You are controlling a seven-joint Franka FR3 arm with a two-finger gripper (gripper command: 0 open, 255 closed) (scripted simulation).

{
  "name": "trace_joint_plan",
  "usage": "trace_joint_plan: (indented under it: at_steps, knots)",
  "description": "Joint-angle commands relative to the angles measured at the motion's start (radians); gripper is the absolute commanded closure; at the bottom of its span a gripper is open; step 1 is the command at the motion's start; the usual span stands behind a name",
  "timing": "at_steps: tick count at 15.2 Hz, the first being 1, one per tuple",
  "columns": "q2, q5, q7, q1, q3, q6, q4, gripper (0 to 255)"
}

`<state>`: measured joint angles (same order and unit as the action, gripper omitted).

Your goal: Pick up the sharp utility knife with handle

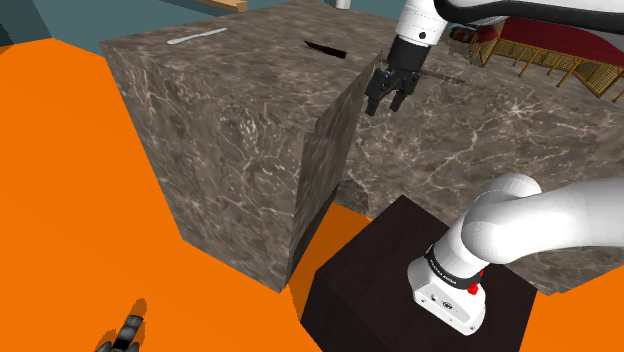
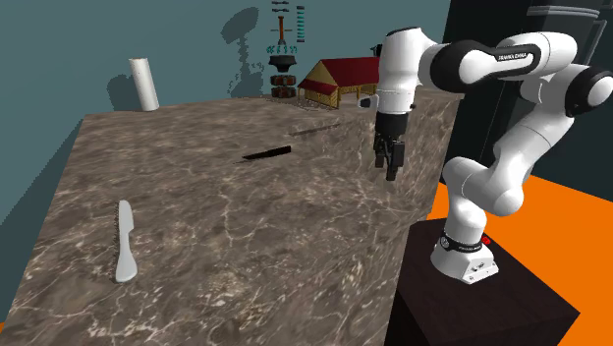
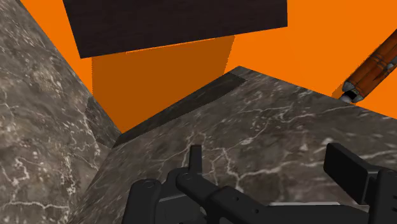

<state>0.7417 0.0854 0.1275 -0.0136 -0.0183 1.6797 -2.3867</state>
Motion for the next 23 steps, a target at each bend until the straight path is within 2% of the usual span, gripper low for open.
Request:
trace_joint_plan:
  at_steps: [1,7,14,19,23]
  knots:
    - [0.000,0.000,0.000,0.000,0.000,0.000,0.000,0]
    - [-0.222,-0.063,-0.187,-0.012,-0.080,-0.010,0.215,0]
    - [-0.496,-0.088,-0.397,-0.030,-0.146,-0.062,0.530,0]
    - [-0.711,-0.080,-0.542,-0.030,-0.175,-0.135,0.813,0]
    - [-0.911,-0.061,-0.652,-0.013,-0.185,-0.228,1.103,0]
